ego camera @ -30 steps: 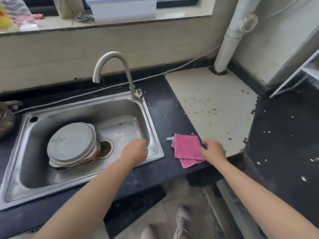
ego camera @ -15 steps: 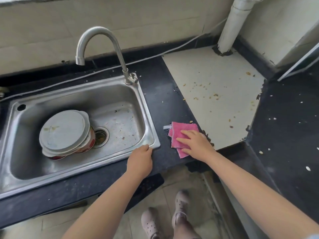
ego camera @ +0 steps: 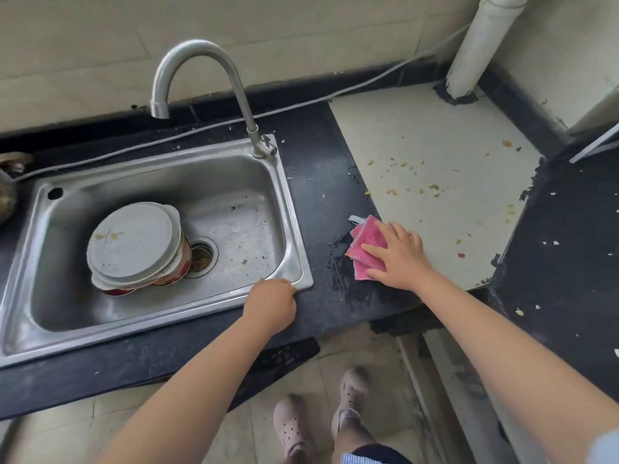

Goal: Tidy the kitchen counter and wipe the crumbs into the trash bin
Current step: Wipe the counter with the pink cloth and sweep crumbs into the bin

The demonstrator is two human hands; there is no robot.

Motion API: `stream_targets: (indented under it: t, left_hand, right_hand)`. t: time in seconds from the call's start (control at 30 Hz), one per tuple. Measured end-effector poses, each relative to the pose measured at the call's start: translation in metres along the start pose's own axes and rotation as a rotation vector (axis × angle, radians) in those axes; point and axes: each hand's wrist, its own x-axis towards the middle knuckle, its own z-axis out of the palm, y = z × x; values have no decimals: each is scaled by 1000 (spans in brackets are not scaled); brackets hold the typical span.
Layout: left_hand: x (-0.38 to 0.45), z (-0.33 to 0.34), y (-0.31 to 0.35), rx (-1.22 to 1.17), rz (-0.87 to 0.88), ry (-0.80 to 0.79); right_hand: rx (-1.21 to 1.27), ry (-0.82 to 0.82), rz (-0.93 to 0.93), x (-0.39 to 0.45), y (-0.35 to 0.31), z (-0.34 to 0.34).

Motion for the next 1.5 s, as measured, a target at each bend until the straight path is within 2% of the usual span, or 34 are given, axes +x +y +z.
stream_targets:
  t: [0.07, 0.17, 0.23, 0.33, 0.5, 0.63, 0.8, 0.9, 0.97, 1.13, 1.2, 1.3, 1.4, 1.5]
  left_hand:
    - [3, -6, 7, 2, -31, 24]
    - [8, -6, 19, -107, -31, 113]
    - [10, 1, 24, -175, -33, 116]
    - [13, 9, 23, -225, -70, 81]
    - [15, 13, 20, -135, -62, 87]
    - [17, 6, 27, 7, -75, 82]
    - [21, 5, 33, 73, -97, 69]
    - [20, 5, 34, 104, -99, 76]
    - [18, 4, 34, 88, -110, 83]
    - [20, 4, 37, -12, -122, 122]
    - [20, 3, 39, -16, -131, 110]
    - [21, 2, 39, -30, -151, 89]
    - [24, 1, 41, -47, -171, 62]
    - [27, -3, 42, -37, -193, 42]
  right_hand:
    - [34, -21, 13, -1, 1, 2]
    - [188, 140, 67, 0, -4, 6]
    - [252, 164, 93, -3, -14, 4]
    - [197, 289, 27, -19, -40, 12]
    - [108, 271, 16, -30, -69, 36]
    - [112, 285, 151, -23, -27, 24]
    - [271, 300, 458, -18, 62, 18]
    - [370, 338, 635, -19, 85, 14]
    - [392, 383, 586, -23, 74, 11]
    - [390, 444, 84, -39, -23, 16]
    - [304, 389, -20, -45, -54, 27]
    - [233, 249, -12, -49, -60, 39]
    - [309, 276, 92, -49, -19, 40]
    - [375, 335, 299, -50, 48, 30]
